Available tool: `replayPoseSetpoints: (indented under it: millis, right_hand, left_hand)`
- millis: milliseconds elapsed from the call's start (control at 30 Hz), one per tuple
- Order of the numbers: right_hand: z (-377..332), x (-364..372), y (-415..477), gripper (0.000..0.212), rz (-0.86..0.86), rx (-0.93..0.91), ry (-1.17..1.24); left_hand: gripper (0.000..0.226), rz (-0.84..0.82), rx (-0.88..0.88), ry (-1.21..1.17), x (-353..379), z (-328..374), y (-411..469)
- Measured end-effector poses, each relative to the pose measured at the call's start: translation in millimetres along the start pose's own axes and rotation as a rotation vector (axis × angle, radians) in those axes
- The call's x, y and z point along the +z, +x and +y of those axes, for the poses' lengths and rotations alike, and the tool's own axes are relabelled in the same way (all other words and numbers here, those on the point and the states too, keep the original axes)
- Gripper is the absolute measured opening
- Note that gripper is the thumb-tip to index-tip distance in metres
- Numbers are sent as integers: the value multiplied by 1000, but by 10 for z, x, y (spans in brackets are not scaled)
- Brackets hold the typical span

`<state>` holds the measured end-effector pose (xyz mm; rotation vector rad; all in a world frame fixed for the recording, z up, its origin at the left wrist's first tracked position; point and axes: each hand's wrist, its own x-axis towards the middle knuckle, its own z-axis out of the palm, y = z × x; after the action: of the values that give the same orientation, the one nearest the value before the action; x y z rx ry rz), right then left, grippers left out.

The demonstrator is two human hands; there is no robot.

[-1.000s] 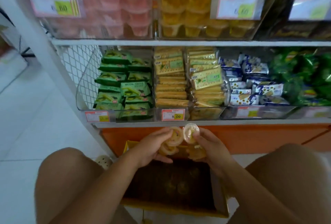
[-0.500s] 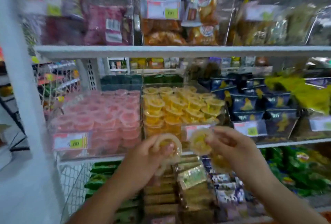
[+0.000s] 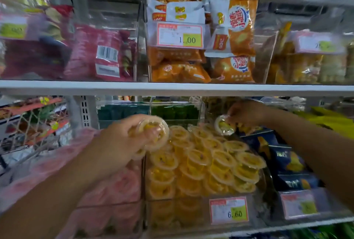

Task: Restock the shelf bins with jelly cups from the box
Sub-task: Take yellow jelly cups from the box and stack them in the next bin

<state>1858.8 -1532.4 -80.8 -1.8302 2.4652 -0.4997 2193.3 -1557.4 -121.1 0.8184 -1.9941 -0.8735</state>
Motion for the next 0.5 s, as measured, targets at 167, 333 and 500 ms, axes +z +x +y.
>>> replayPoseSetpoints:
  millis: [167, 333, 500]
  right_hand:
    - [-8, -60, 371, 4, -313, -9, -53]
    - [-148, 4, 482, 10, -390, 56, -174]
    - [-309, -5, 414, 13, -314, -16, 31]
  left_hand:
    - [19, -17, -6, -71, -66, -121, 268]
    - [29, 4, 24, -36, -149, -224, 310]
    - [27, 1, 13, -50, -224, -243, 272]
